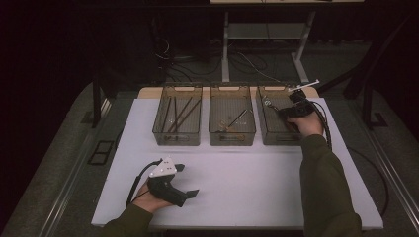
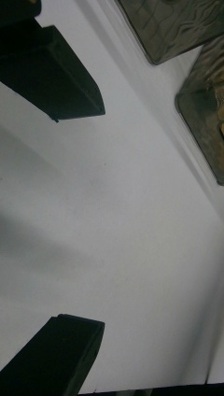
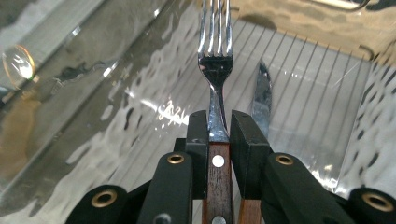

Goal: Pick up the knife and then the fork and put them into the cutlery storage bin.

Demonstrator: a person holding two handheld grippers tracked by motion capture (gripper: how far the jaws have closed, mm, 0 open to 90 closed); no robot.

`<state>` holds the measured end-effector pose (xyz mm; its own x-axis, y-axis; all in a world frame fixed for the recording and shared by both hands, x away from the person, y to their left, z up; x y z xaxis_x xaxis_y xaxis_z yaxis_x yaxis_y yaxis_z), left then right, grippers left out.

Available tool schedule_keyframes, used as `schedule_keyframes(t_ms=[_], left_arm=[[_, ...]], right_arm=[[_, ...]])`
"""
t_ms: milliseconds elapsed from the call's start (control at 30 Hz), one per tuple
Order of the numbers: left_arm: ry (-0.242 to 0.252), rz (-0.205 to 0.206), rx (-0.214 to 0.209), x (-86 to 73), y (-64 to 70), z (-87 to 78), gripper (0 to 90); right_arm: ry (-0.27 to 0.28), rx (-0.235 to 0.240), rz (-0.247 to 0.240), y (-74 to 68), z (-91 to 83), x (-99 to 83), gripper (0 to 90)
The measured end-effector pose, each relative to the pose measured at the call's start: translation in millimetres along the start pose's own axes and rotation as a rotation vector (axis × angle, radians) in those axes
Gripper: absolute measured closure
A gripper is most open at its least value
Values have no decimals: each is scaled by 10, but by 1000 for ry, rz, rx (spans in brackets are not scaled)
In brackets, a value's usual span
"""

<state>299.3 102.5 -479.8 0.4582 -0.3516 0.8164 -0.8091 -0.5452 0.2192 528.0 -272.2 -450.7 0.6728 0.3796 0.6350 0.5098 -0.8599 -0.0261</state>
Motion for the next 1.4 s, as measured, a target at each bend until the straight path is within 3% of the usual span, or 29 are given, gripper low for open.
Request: schedule_keyframes(t_ms=[67,167,500,633,800,967,1400], left_arm=[[0,2,-1,0,1,-1,0],[2,2,-1,4,4,-2,0],[1,1,0,4,0,1,0],[-1,1,1,4,-2,3,0],[1,1,-1,8,4,6,0],[0,-2,-3,12,-2,5,0],[-5,0,-5,12,0,3,0]], right_arm=[[-7,-4,-4,-7,5,1,761],[-4,-17,-20,0,3,12,643],[50,-5,13,57,-85,38,449],[90,16,21,28,-174,79,369],[144,25,-9,-48,-302,135,285],[158,72,-34,-157,-398,128,189],[237,102,-124,-432,-679,-58,172]])
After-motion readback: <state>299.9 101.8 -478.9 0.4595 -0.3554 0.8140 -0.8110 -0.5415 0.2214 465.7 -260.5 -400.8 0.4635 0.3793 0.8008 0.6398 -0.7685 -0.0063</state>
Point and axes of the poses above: each handheld gripper's, and its own axes: z roughly forward along the jaws, x roughly out of its top, y roughly to its right, the point moved 7 cm from there along z, roughly forward along the jaws, and after that the axes turned 7 degrees about -z, right-handed, at the moved point
